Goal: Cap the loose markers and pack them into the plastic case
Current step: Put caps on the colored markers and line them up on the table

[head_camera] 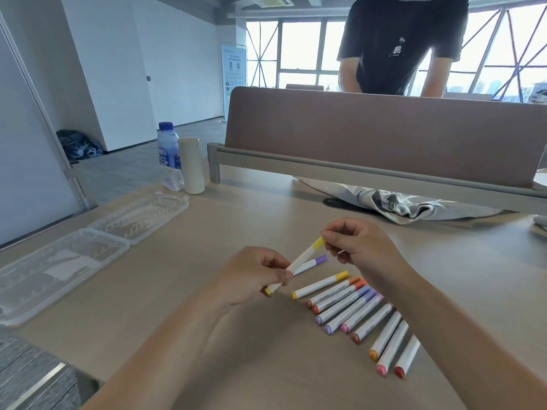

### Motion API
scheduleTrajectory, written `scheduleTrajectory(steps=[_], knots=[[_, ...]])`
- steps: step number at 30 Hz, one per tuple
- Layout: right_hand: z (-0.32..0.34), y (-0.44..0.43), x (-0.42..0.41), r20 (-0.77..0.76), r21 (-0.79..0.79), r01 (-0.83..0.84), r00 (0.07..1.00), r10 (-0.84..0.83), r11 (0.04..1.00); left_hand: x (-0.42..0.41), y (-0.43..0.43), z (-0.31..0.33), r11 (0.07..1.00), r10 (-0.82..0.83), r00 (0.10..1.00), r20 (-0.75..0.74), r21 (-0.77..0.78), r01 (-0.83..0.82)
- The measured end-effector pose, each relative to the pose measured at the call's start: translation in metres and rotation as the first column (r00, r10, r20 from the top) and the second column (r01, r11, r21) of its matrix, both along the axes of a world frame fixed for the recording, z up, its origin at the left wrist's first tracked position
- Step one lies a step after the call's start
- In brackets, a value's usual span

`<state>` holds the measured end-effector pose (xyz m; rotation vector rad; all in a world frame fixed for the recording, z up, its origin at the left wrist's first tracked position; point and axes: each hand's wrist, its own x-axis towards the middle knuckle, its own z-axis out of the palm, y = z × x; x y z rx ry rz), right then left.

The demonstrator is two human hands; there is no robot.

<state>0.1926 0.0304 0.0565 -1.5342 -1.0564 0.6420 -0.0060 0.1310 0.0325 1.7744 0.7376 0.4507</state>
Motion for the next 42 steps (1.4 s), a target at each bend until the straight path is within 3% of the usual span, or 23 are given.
scheduleTrajectory(steps=[12, 23, 28, 34, 37, 42], knots=[[-0.003, 0.001, 0.004, 0.009, 0.012, 0.039, 0.999, -0.039, 0.999, 0.016, -0.008, -0.006, 0.998, 0.022, 0.999, 0.032, 0.065, -0.024], [-0.001, 0.010, 0.009, 0.148, 0.002, 0.072, 0.986, -0.071, 0.997, 0.027, -0.009, -0.013, 0.996, 0.073, 0.991, 0.111, -0.060, -0.066], [-0.012, 0.017, 0.027, 0.068, -0.068, 0.135, 0.989, -0.131, 0.988, 0.023, 0.001, -0.010, 0.989, 0.149, 0.984, 0.101, -0.007, -0.149], [-0.028, 0.018, 0.040, 0.059, -0.204, 0.197, 0.980, -0.189, 0.959, 0.015, 0.003, -0.004, 0.974, 0.210, 0.953, 0.221, -0.127, -0.185], [-0.033, 0.017, 0.038, 0.121, -0.256, 0.190, 0.979, -0.164, 0.948, 0.017, 0.001, -0.005, 0.973, 0.206, 0.950, 0.236, -0.150, -0.173], [-0.034, 0.015, 0.038, 0.418, -0.301, 0.216, 0.905, -0.074, 0.929, 0.020, -0.002, -0.007, 0.972, 0.205, 0.948, 0.244, -0.161, -0.168]])
